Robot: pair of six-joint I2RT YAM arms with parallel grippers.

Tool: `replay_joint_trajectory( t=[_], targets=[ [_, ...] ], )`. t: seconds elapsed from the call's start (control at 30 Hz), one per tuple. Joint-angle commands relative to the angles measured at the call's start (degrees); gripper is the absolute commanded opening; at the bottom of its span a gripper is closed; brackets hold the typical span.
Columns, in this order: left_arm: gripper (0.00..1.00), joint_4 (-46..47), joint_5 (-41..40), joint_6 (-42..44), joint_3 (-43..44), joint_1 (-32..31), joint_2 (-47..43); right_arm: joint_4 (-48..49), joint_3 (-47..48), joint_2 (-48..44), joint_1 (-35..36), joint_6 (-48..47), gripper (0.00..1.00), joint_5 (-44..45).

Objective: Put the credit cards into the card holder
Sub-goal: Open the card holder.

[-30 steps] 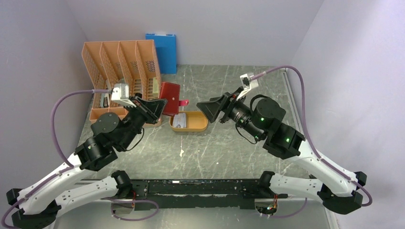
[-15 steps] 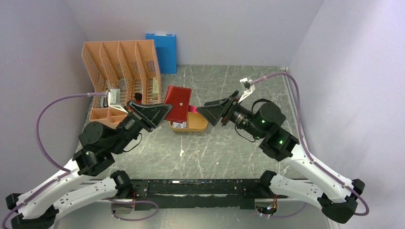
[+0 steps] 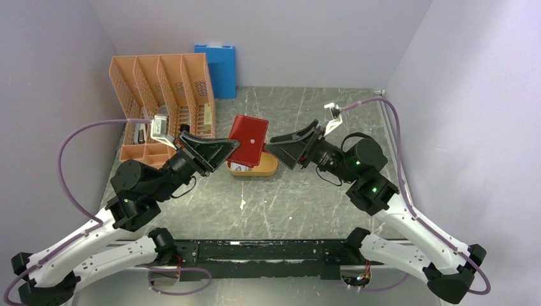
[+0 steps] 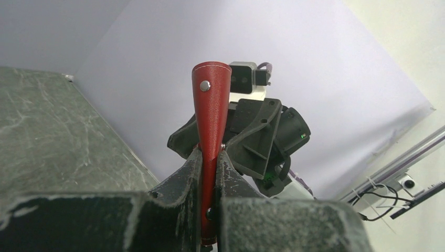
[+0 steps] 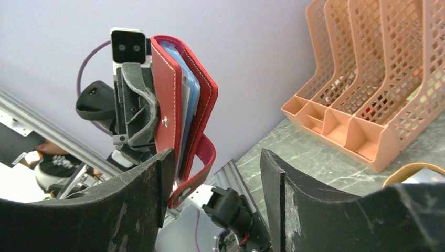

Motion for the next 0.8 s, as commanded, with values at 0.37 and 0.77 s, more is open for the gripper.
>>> replay_joint_trajectory(
  t=[0.37, 0.77],
  targets=[
    [0.05, 8.93, 5.75, -3.74, -1.54, -0.18, 1.06, 9.62, -2.69, 1.80, -1.32, 5.59, 0.52, -7.27],
    [0.05, 7.65, 4.92, -3.40, -1.38, -0.13, -0.16, 12.90, -6.18, -0.83, -4.03, 8.29, 0.54, -8.02]
  ],
)
